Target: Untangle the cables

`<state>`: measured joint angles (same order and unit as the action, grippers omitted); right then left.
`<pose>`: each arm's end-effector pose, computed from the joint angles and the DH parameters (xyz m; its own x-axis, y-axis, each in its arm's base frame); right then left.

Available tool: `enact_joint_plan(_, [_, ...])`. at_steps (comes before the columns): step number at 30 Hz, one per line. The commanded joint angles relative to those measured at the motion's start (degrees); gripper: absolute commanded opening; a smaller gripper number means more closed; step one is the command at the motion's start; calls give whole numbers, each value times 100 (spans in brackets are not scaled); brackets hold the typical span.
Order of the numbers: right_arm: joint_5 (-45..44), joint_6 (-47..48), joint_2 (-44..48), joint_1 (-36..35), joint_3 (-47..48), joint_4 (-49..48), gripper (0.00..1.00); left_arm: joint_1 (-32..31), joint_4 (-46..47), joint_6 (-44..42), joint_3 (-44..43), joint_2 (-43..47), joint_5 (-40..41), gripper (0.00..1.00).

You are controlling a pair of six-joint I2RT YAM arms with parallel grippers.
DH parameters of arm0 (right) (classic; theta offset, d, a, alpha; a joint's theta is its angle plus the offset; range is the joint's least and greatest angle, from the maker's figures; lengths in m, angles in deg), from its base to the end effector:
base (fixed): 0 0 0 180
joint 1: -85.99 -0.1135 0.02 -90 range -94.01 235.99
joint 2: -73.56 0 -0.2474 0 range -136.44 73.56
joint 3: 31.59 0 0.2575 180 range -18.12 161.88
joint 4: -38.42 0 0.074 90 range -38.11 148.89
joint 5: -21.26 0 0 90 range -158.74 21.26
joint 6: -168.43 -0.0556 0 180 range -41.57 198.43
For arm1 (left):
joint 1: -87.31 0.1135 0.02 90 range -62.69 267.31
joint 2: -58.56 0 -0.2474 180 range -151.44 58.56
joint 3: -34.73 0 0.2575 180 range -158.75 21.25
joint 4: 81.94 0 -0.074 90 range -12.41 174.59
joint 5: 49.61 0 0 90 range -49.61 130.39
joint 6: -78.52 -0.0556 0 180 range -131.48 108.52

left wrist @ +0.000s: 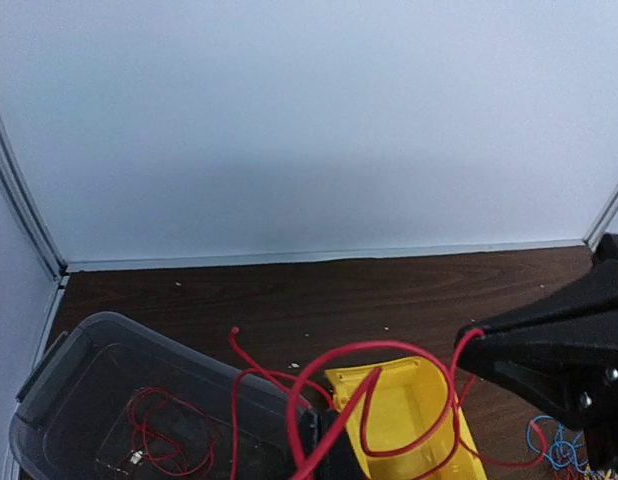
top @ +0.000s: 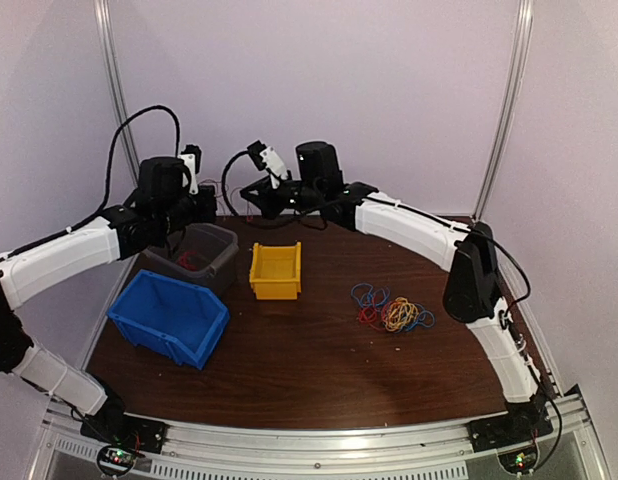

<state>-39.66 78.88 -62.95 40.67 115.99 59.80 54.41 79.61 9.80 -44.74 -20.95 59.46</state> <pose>0.3836 0.4263 0.3113 -0.1183 -0.1294 -0.9845 -0.9586 0.2735 0.0793 0.3058 -0.1762 0.3165 -0.3400 -0.1886 -0.9213 0.1393 0.9588 -0.2476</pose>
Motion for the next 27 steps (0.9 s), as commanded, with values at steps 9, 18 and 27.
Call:
enact_joint_plan(9, [-3061, 1129, -1100, -1144, 1072, -2028, 84, 1075, -232, -162, -334, -268, -642, 0])
enact_joint_plan(18, [-998, 803, 1371, -217, -1371, -974, 91, 1076, -95, -308, -344, -355, -740, 0])
enact_joint_plan(27, [-62, 1144, 4452, 740, -4553, -266, 96, 1222, -919, -195, -615, -676, -971, 0])
